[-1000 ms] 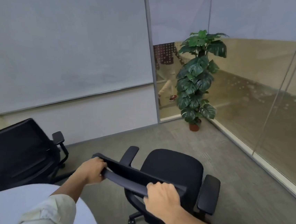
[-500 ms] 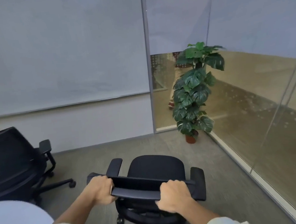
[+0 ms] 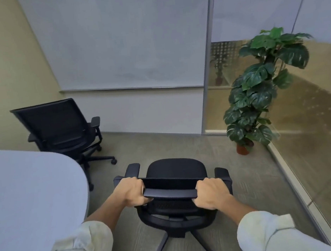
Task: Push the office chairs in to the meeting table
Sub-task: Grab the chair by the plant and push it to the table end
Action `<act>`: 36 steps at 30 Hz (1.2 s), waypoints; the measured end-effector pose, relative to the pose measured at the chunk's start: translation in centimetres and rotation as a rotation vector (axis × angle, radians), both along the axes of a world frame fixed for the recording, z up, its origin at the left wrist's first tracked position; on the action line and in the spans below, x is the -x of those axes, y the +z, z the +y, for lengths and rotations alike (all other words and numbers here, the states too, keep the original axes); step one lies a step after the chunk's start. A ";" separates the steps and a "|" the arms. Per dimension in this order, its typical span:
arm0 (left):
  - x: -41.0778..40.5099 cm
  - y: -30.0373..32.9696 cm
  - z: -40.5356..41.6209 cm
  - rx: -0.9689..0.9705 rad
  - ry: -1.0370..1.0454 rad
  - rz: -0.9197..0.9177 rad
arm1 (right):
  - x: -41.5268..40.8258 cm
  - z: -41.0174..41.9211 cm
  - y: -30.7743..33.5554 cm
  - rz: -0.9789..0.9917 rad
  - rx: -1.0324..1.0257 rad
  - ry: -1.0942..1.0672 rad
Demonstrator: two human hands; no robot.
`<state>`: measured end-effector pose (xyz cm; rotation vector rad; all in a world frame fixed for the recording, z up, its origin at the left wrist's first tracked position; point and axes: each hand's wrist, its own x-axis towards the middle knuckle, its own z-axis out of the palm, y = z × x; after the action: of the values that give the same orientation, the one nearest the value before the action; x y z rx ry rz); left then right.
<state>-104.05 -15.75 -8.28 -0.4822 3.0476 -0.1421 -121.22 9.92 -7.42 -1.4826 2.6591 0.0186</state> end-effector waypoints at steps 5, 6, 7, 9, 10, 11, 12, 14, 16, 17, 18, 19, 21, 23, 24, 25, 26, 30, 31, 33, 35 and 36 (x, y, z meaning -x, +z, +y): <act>-4.3 -0.3 5.0 -0.005 0.091 0.048 | -1.7 3.0 -0.5 0.009 0.007 0.068; -5.2 -0.3 6.0 -0.007 0.104 0.057 | -2.1 3.5 -0.6 0.017 0.010 0.089; -6.1 -0.3 7.0 -0.006 0.118 0.066 | -2.5 4.0 -0.7 0.026 0.008 0.110; -8.1 -0.3 9.3 -0.003 0.147 0.083 | -3.3 5.1 -0.8 0.040 0.002 0.155; -9.1 -0.3 10.4 0.002 0.166 0.088 | -3.6 5.7 -0.9 0.044 0.002 0.177; -10.0 -0.2 11.4 0.014 0.185 0.087 | -4.0 6.1 -0.9 0.049 0.005 0.200; -10.9 -0.1 12.5 0.025 0.204 0.078 | -4.4 6.6 -1.0 0.054 0.009 0.223; -12.5 0.2 14.5 0.032 0.254 0.056 | -5.0 7.4 -1.0 0.068 0.017 0.273; -14.1 0.2 16.6 0.028 0.309 0.046 | -5.4 8.0 -1.2 0.068 0.020 0.330; -14.8 0.2 17.6 0.026 0.338 0.046 | -5.6 8.3 -1.3 0.063 0.022 0.359; -15.5 0.2 18.6 0.022 0.370 0.049 | -5.7 8.5 -1.3 0.059 0.023 0.387; -16.0 0.2 19.7 0.017 0.402 0.049 | -5.8 8.8 -1.3 0.055 0.021 0.413; -16.9 0.2 21.8 0.011 0.459 0.040 | -5.8 9.3 -1.2 0.046 0.013 0.473; -17.5 0.2 23.9 0.015 0.522 0.044 | -5.7 9.8 -1.0 0.026 0.012 0.534; -17.7 0.1 25.0 0.022 0.554 0.051 | -5.5 9.9 -0.9 0.020 0.013 0.566; -17.8 0.1 26.1 0.029 0.585 0.057 | -5.3 10.2 -0.9 0.020 0.014 0.601; -17.8 0.0 27.2 0.035 0.617 0.057 | -5.0 10.4 -0.9 0.023 0.017 0.640; -17.3 -0.2 31.7 0.066 0.758 0.037 | -3.7 10.9 -0.9 0.018 0.027 0.782; -17.1 -0.2 32.6 0.062 0.794 0.036 | -3.4 10.9 -0.9 0.019 0.032 0.810; -16.6 -0.4 34.3 0.055 0.866 0.048 | -2.7 10.7 -0.7 0.023 0.036 0.874; -16.3 -0.6 35.9 0.061 0.926 0.049 | -2.2 10.4 -0.5 0.020 0.027 0.942; -16.2 -0.8 36.7 0.065 0.954 0.050 | -2.0 10.1 -0.5 0.019 0.023 0.976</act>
<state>-87.85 20.90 -9.03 -1.8448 2.4973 -0.1741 -119.18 20.03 -7.88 -2.5919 1.6773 0.0701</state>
